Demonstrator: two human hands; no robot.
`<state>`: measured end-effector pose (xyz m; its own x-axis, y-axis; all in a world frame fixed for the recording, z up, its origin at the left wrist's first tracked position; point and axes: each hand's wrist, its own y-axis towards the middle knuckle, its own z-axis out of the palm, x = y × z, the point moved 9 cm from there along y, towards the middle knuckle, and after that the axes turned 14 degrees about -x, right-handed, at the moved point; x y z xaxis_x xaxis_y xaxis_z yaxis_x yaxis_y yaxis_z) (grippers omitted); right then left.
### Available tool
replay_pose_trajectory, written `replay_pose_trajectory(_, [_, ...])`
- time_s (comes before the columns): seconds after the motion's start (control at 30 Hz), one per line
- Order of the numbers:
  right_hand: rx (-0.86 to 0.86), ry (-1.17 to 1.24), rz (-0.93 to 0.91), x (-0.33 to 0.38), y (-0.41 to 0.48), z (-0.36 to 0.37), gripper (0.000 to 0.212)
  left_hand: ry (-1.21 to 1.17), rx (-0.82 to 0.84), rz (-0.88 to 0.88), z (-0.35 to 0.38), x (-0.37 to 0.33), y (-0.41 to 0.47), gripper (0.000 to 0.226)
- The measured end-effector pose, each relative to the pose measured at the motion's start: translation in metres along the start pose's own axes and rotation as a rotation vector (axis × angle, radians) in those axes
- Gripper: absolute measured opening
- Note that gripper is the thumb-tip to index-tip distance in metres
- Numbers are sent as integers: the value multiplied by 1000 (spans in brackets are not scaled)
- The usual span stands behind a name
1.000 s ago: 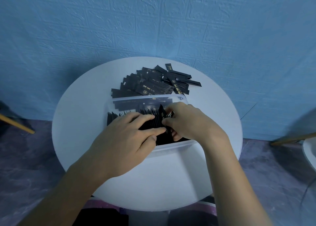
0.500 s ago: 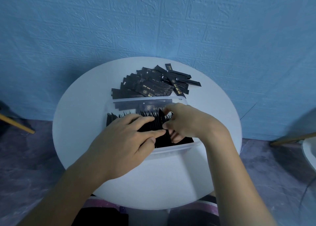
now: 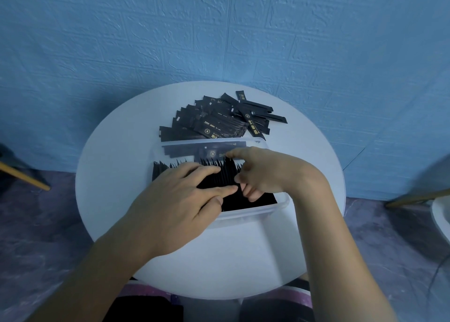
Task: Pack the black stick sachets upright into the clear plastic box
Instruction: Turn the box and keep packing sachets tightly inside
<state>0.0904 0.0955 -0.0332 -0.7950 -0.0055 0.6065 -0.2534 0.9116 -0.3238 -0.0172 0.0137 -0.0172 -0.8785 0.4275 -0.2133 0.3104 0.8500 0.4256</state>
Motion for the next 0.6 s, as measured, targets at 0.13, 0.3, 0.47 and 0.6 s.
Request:
replay_pose_trajectory(0.13, [-77, -72, -9, -5, 7, -3, 56, -118, 76, -69, 2, 1, 2, 74])
replay_pose_trajectory(0.3, [-120, -100, -14, -4, 4, -6, 21, -65, 145, -75, 8, 3, 3, 77])
replay_pose_trajectory(0.47, [-148, -90, -17, -3, -2, -10, 12, 5, 155, -6, 6, 5, 6, 62])
replay_pose_trajectory(0.6, [-146, -106, -22, -4, -3, -11, 10, 28, 155, 32, 9, 5, 9, 52])
